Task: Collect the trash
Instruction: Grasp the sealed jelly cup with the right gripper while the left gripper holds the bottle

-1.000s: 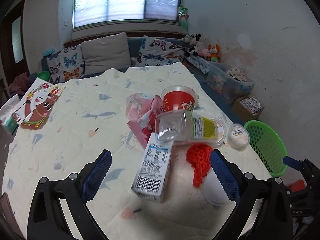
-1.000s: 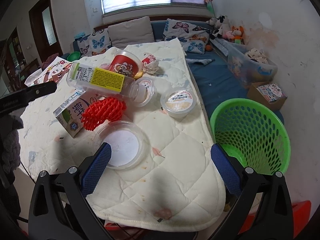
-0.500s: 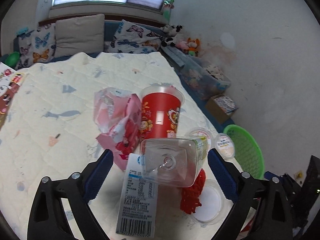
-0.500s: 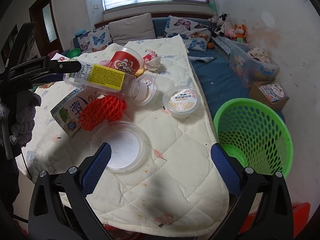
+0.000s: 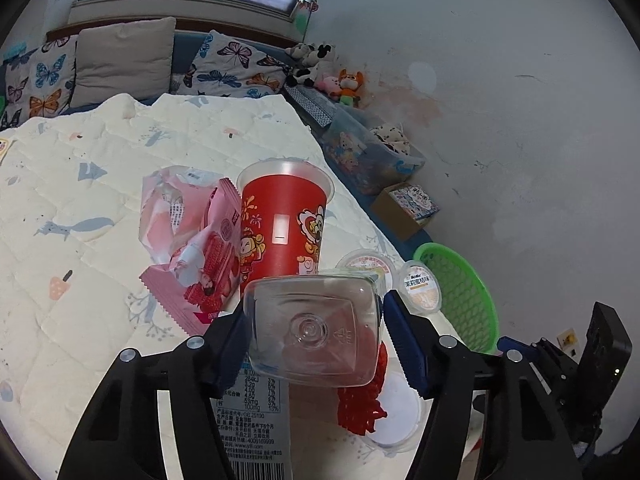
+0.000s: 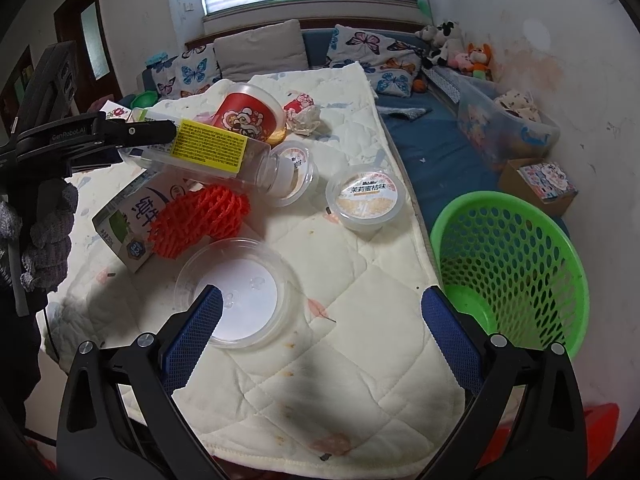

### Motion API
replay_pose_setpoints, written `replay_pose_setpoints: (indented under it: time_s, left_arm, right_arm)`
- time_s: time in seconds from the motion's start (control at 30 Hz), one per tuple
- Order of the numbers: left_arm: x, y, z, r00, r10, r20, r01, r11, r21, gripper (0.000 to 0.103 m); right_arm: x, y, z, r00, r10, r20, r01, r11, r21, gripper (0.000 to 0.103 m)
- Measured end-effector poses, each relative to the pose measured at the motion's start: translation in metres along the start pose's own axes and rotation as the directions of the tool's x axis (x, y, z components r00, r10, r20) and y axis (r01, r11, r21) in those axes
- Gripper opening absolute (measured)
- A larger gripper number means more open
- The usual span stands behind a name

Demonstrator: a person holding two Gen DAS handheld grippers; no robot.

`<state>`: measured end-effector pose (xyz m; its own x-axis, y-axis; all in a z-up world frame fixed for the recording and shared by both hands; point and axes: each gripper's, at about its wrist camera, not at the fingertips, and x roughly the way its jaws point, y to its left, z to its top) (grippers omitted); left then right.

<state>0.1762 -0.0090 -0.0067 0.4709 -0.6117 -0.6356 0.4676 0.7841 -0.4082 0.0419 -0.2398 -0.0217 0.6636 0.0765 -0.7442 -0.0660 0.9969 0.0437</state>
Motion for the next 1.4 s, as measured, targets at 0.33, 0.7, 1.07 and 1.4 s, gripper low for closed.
replay_pose_setpoints:
  time_s: [0.33, 0.7, 1.07, 1.4]
  left_arm:
    - [-0.016, -0.025, 0.000, 0.994, 0.102, 0.040, -0.104, 0.993, 0.047, 0.060]
    - [-0.023, -0.031, 0.012, 0.989, 0.141, 0.046, -0.143, 0.989, 0.042, 0.058]
    - [-0.021, -0.040, 0.019, 0.988, 0.146, 0.046, -0.148, 0.987, 0.061, 0.057]
    - [-0.023, -0.056, 0.029, 0.990, 0.135, 0.040, -0.138, 0.987, 0.080, 0.057]
  right_arm:
    - [-0.001, -0.007, 0.005, 1.000, 0.003, 0.021, -0.004, 1.000, 0.007, 0.099]
    - [0.033, -0.032, 0.032, 0.999, 0.004, 0.050, -0.005, 1.000, 0.026, 0.098]
    - [0.087, -0.042, 0.053, 1.000, -0.010, -0.006, 0.010, 1.000, 0.010, 0.086]
    - [0.075, -0.054, 0.049, 0.999, 0.031, 0.017, -0.031, 0.998, 0.046, 0.069]
